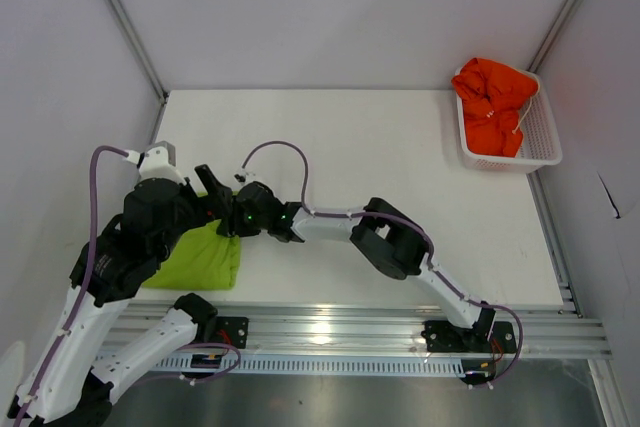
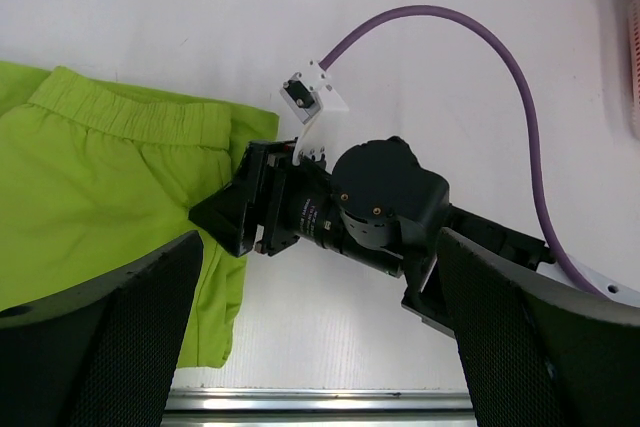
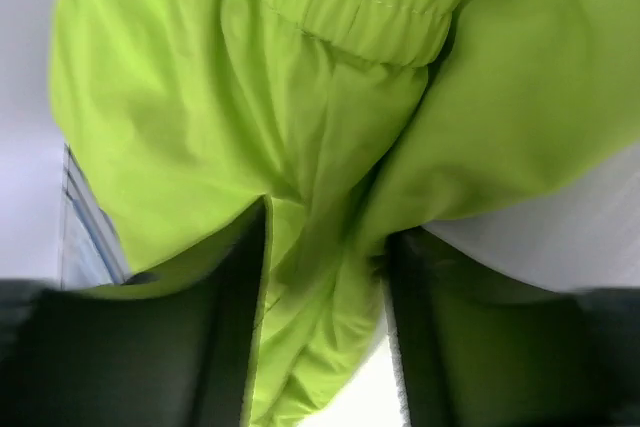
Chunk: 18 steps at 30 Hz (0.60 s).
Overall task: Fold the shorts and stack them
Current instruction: Neatly place the folded shorts to the corner
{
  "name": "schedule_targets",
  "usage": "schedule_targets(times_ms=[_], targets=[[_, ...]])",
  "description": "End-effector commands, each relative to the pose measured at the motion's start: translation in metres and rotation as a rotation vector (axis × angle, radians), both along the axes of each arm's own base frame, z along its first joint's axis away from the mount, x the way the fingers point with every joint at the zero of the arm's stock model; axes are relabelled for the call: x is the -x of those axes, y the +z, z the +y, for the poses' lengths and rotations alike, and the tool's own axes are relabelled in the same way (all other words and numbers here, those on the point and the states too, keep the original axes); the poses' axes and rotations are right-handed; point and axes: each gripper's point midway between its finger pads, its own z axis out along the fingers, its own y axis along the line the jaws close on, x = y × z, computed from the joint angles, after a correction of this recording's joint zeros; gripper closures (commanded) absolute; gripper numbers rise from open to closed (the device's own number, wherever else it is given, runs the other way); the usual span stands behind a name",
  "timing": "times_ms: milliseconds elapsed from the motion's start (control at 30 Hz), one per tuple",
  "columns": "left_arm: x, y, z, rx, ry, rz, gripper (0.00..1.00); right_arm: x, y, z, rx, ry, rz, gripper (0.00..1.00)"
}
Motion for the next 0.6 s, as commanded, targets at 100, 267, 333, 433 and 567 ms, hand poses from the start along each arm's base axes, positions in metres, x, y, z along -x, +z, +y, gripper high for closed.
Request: schedule_targets(times_ms=[100,267,333,433,567], targets=[[0.0,0.015,0.006,-0.011,0.016,-0.035,0.01,-0.024,0.025,-0.041,0.021,-0.04,-0.038,0.31],[-0.002,0.012,0.004,-0.006,0.01,-0.033,0.01,-0.059,0.084,-0.104,0.168,-0.073,-0.139,0.25],[-0.004,0.011,0.001,0.0,0.005,-0.036,0.01,-0.086,0.101,-0.137,0.241,-0.14,-0.226,0.18],[-0.009,-0.003,-0.008,0.005,-0.023,-0.005,0.01,-0.119,0.121,-0.208,0.393,-0.266,-0.259,0.13],[-0.013,-0.014,-0.022,0.038,-0.063,0.014,0.01,-0.162,0.146,-0.304,0.494,-0.462,-0.273,0.14]])
